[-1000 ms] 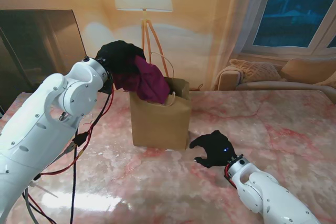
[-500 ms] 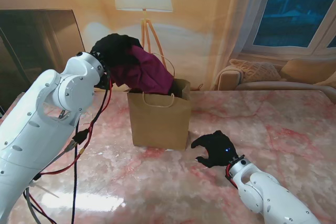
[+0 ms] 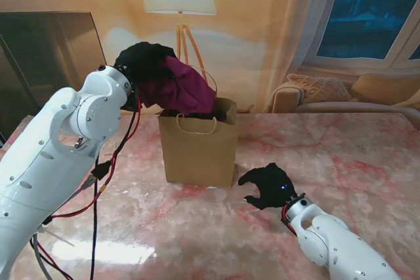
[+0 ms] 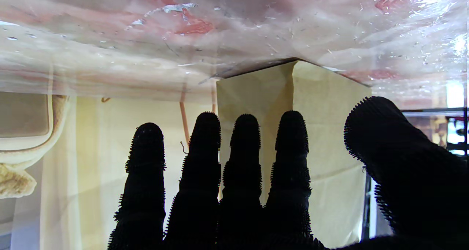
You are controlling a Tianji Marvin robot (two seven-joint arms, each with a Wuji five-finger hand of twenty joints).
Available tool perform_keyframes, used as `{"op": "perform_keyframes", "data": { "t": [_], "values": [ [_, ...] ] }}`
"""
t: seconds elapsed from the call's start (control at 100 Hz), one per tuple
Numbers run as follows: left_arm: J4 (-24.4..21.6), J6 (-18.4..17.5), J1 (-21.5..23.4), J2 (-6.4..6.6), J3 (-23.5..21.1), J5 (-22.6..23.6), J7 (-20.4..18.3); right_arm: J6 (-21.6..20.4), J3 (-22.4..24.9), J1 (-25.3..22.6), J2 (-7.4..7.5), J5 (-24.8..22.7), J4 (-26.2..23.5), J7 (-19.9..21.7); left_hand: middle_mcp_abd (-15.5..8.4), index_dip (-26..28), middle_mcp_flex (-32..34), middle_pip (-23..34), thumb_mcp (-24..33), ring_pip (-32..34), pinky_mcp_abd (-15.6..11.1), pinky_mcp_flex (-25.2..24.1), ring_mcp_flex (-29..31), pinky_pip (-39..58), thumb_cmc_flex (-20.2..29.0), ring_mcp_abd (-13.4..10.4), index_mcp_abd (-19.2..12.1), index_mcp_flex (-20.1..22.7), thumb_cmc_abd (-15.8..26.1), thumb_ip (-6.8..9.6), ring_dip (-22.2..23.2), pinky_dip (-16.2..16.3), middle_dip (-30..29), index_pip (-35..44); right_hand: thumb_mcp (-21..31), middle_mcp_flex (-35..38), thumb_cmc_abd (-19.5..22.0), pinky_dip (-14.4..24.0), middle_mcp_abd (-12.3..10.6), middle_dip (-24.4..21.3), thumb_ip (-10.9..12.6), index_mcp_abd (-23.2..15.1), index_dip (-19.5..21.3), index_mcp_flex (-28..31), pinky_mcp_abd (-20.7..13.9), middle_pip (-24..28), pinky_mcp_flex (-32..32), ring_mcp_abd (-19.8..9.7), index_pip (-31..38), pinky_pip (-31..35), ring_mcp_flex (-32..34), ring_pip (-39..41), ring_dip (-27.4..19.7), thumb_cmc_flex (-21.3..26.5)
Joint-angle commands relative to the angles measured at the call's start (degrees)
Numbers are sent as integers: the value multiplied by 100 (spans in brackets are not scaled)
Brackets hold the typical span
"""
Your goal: Fold the socks and the shorts into the kraft paper bag
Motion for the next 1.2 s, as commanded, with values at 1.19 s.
{"op": "perform_keyframes", "data": {
  "t": [1.19],
  "values": [
    [831,-669,-989,-7,1564,1063,-148,-44,-6,2,-54,119,219,-126,-457,-1125,569,130,2194,2143,313,22,325,1198,-1232,-587,-612,1066,-953,193,370,-191,628,378,-97,-138,100,223,129,-78,330,-125,62,53,115,-65,-134,93,-106,120,-167,-6,116,-88]
  ]
}}
